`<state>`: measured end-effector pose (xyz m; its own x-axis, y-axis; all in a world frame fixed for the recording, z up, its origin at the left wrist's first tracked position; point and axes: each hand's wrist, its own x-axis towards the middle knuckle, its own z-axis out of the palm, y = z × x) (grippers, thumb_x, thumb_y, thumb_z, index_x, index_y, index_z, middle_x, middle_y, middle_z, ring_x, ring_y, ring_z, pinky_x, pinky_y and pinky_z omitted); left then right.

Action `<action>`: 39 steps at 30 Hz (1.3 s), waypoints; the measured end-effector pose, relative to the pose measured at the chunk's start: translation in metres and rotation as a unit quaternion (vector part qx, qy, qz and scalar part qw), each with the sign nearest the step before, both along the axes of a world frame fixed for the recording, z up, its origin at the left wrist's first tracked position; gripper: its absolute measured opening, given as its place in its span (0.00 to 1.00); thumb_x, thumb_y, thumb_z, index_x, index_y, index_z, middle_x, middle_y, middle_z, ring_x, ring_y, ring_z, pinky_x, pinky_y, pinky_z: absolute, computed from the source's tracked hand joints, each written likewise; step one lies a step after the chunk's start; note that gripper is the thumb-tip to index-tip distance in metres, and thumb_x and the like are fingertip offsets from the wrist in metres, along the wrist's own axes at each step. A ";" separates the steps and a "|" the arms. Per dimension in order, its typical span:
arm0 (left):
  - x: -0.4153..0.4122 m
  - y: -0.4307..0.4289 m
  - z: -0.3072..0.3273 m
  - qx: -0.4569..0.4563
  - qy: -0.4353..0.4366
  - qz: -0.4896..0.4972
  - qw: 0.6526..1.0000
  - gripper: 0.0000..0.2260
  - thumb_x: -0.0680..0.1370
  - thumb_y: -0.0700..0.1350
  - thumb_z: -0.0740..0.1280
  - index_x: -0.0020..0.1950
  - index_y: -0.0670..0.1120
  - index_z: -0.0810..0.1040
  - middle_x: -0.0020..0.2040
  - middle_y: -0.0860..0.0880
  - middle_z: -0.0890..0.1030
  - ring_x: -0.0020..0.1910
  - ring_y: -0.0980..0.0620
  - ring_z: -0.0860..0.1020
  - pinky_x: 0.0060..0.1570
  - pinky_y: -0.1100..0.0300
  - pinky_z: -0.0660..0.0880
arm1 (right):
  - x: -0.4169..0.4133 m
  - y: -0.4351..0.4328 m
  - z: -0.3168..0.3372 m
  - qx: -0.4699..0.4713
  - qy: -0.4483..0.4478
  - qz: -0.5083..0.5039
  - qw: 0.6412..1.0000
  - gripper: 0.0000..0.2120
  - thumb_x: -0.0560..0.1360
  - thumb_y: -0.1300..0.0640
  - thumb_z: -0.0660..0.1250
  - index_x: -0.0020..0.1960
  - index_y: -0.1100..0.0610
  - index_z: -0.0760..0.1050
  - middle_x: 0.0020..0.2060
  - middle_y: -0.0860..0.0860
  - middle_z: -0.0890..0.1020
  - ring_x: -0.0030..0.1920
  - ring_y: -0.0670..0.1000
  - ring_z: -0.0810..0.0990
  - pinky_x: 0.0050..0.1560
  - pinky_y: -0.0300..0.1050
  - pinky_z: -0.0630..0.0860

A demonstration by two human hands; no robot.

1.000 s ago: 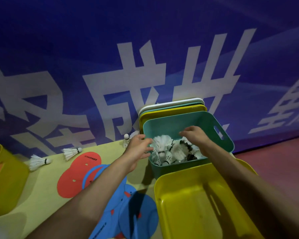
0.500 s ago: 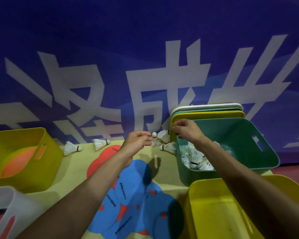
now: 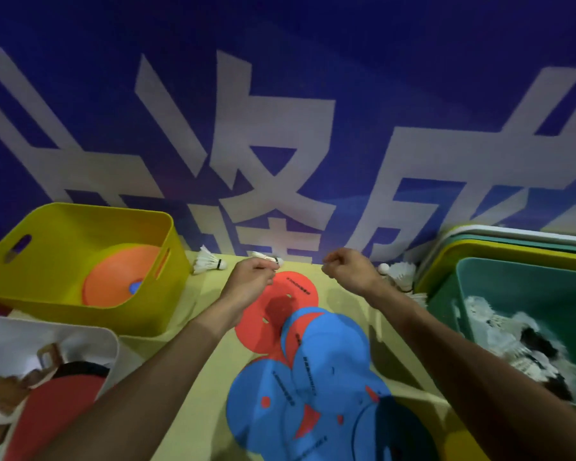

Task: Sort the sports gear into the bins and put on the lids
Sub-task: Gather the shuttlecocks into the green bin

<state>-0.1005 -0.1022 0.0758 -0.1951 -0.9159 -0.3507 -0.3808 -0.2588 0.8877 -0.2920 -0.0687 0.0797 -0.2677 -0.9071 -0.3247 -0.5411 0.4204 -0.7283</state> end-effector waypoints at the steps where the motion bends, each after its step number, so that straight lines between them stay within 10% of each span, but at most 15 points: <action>1: 0.009 -0.011 -0.005 -0.004 -0.015 0.004 1.000 0.10 0.77 0.35 0.61 0.47 0.46 0.80 0.48 0.49 0.80 0.46 0.51 0.77 0.36 0.70 0.70 | 0.010 -0.009 -0.005 0.009 0.006 0.008 1.000 0.09 0.75 0.59 0.65 0.55 0.57 0.78 0.45 0.51 0.80 0.47 0.50 0.76 0.48 0.41 0.70; 13: 0.075 -0.126 -0.084 -0.067 -0.222 -0.056 0.971 0.12 0.77 0.40 0.65 0.60 0.46 0.78 0.59 0.48 0.78 0.58 0.48 0.76 0.58 0.58 0.72 | 0.089 -0.096 -0.076 0.063 0.119 0.121 0.984 0.23 0.74 0.61 0.65 0.69 0.58 0.67 0.64 0.56 0.75 0.62 0.55 0.75 0.56 0.41 0.70; 19: 0.086 -0.161 -0.132 -0.200 -0.510 -0.251 0.798 0.17 0.76 0.41 0.63 0.65 0.47 0.71 0.63 0.46 0.73 0.64 0.46 0.69 0.69 0.51 0.62 | 0.101 -0.133 -0.117 0.084 0.175 0.166 0.967 0.22 0.73 0.61 0.63 0.67 0.61 0.66 0.61 0.59 0.74 0.62 0.59 0.71 0.60 0.48 0.69; 24: 0.090 -0.177 -0.149 -0.228 -0.576 -0.298 0.726 0.19 0.77 0.41 0.62 0.68 0.45 0.68 0.65 0.44 0.73 0.66 0.45 0.69 0.71 0.49 0.60 | 0.110 -0.147 -0.143 0.060 0.207 0.212 0.953 0.21 0.76 0.58 0.63 0.67 0.62 0.66 0.61 0.59 0.73 0.63 0.60 0.71 0.61 0.51 0.69; 31: 0.079 -0.175 -0.157 -0.176 -0.582 -0.277 0.744 0.22 0.76 0.39 0.65 0.69 0.45 0.66 0.66 0.44 0.72 0.66 0.45 0.70 0.63 0.51 0.66 | 0.113 -0.150 -0.167 0.029 0.338 0.204 0.918 0.23 0.75 0.59 0.64 0.68 0.56 0.64 0.63 0.55 0.68 0.64 0.56 0.67 0.63 0.51 0.65; 39: 0.072 -0.151 -0.145 -0.138 -0.495 -0.292 0.807 0.13 0.75 0.41 0.66 0.59 0.46 0.72 0.57 0.46 0.77 0.57 0.45 0.76 0.48 0.57 0.66 | 0.098 -0.124 -0.156 0.065 0.229 0.189 0.953 0.22 0.73 0.54 0.68 0.63 0.55 0.64 0.59 0.53 0.74 0.62 0.55 0.72 0.69 0.59 0.60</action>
